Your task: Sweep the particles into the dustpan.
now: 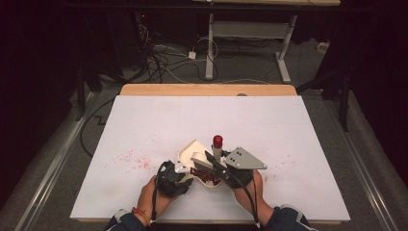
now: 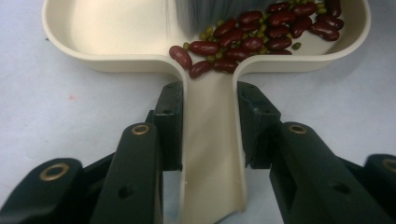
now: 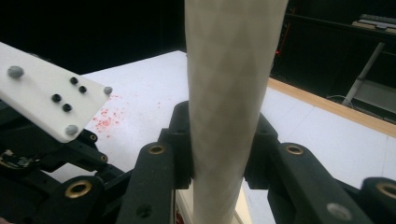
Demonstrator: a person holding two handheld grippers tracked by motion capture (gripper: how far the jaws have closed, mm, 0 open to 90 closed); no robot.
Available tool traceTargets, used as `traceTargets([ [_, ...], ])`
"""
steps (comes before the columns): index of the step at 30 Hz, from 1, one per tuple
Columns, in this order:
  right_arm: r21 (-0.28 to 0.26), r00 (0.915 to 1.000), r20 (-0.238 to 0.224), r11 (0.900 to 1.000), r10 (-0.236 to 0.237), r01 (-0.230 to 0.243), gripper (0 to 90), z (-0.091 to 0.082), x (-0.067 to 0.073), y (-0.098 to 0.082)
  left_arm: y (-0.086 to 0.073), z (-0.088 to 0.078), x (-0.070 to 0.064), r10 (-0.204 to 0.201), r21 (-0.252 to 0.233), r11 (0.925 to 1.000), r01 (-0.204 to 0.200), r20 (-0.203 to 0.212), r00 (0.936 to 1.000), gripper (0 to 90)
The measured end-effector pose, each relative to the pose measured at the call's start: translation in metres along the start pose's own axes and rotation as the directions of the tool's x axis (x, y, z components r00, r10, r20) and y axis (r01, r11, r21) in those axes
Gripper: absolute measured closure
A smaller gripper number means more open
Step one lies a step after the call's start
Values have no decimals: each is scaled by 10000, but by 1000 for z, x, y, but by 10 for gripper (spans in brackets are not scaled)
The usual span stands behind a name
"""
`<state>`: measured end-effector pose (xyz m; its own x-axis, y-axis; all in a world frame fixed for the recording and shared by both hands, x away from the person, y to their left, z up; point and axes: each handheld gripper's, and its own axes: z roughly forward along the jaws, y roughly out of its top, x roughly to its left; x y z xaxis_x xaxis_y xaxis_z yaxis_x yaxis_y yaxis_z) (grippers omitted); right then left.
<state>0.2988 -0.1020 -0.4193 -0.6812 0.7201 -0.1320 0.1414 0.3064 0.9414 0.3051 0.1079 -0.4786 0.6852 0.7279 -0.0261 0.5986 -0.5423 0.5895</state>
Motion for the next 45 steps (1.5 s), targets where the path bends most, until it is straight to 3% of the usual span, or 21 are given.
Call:
traceTargets([
  [7,-111,9997,-75,9997,224,-225,703,5,5,4,1,1,6,-230,-76,9997,229,-81,9997,638],
  [9,-130,10000,-80,9999,40,-41,704,6,5,5,0,1,8,-259,-99,9996,258,-87,9996,637],
  [14,-368,9993,-46,9986,372,-373,703,4,0,10,0,1,12,-346,-205,9992,342,-150,9993,637],
  [19,-650,9983,-258,9964,527,-543,703,-6,-12,16,-2,0,14,-144,-217,9997,138,-279,9995,638],
  [24,-749,9982,-293,9957,529,-549,702,-16,-24,20,-3,0,16,-225,-246,9995,216,-342,9992,638],
  [31,-558,9984,-529,9982,185,-214,703,-25,-35,21,-3,-4,24,-399,-315,9988,386,-422,9983,639],
  [37,-484,9977,-606,9983,289,-318,703,-38,-50,23,-5,-7,33,-575,-385,9977,562,-348,9977,639],
  [45,-235,9978,-656,9996,108,-124,703,-60,-69,21,-8,-13,45,-684,-560,9962,667,-289,9972,639],
])
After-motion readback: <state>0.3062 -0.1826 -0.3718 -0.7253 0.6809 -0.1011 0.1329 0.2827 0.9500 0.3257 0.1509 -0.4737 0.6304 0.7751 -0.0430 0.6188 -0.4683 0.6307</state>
